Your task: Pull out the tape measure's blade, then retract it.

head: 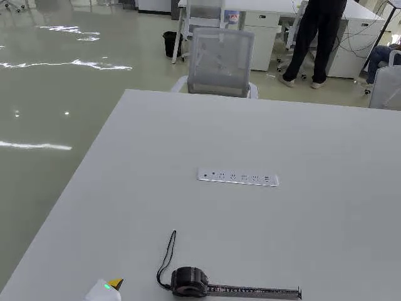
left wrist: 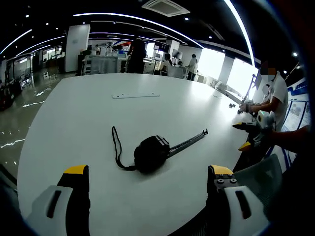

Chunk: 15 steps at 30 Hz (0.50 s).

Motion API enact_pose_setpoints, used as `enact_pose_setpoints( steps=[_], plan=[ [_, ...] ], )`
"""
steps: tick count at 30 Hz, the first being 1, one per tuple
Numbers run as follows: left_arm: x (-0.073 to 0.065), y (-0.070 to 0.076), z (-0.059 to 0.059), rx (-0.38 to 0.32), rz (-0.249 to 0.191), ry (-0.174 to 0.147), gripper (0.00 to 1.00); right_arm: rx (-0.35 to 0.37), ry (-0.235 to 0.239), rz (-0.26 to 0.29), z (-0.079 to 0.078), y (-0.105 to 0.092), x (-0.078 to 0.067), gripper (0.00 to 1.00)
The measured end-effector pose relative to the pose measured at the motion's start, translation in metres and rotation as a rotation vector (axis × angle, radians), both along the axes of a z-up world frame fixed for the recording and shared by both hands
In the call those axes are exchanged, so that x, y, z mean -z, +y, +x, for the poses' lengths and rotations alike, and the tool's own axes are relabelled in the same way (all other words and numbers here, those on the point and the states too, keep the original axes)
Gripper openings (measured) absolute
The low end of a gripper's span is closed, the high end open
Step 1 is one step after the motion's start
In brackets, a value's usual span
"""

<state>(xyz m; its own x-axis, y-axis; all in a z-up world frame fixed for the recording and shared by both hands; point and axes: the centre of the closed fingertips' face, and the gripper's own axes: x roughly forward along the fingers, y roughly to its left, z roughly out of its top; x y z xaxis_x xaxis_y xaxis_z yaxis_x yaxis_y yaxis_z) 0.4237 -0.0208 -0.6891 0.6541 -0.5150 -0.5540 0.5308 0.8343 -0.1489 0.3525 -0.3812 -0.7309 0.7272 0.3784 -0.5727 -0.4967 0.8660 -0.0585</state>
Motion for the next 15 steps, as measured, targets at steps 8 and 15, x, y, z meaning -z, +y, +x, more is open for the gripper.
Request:
enact_pose_setpoints(
  steps=[8,15],
  plan=[
    [0.001,-0.024,0.003,-0.031,0.023,0.007,0.99,-0.024,-0.016,-0.013,0.014,0.003,-0.005,0.95],
    [0.006,-0.044,0.007,-0.029,0.013,-0.023,0.99,-0.060,-0.029,-0.044,0.028,0.005,0.001,0.89]
  ],
)
